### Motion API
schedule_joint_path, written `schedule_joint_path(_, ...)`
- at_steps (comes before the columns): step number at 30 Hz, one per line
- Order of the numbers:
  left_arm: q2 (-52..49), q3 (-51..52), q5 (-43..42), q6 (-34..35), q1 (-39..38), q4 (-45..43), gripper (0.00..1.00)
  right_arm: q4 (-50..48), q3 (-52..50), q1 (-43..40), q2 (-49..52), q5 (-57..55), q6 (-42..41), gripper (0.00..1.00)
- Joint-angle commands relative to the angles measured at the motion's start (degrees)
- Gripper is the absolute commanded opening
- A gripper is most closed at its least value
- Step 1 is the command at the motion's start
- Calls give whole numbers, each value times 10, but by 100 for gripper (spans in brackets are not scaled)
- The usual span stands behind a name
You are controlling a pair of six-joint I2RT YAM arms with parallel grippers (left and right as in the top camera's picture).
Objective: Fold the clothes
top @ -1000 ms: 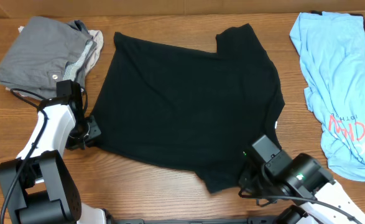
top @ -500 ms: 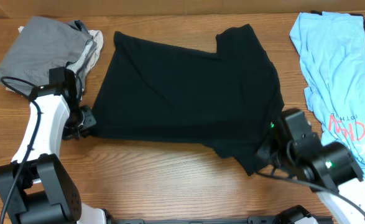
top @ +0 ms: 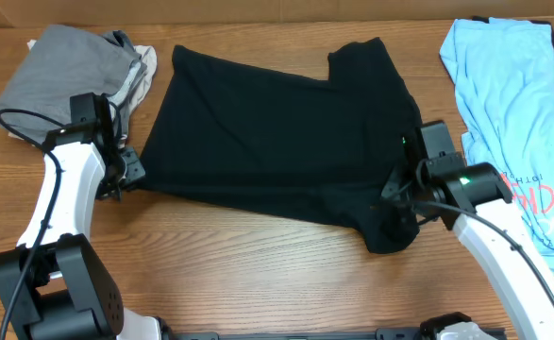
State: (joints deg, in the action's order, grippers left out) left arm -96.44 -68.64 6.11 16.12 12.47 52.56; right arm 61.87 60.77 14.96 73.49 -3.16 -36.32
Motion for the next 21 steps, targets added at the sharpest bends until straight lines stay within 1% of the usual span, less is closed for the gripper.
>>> schedule_joint_path(1,8,-13,-13,2,1,-21,4,-16,16,-29,14,-8,30,4)
schedule_joint_path(6,8,-13,-17,2,-11,-65,4,-39,16,-64,26,-3,57,4)
schedule_joint_path(10,8,-13,-17,2,-25,-97,4,-57,16,-71,28,7,82,4)
schedule_joint_path(16,8,-13,-17,3,-37,-158,4,-74,14,-71,35,-2,83,4)
schedule_joint_path(21,5,-13,-16,8,-37,-200,4,-82,14,-71,62,-20,83,4)
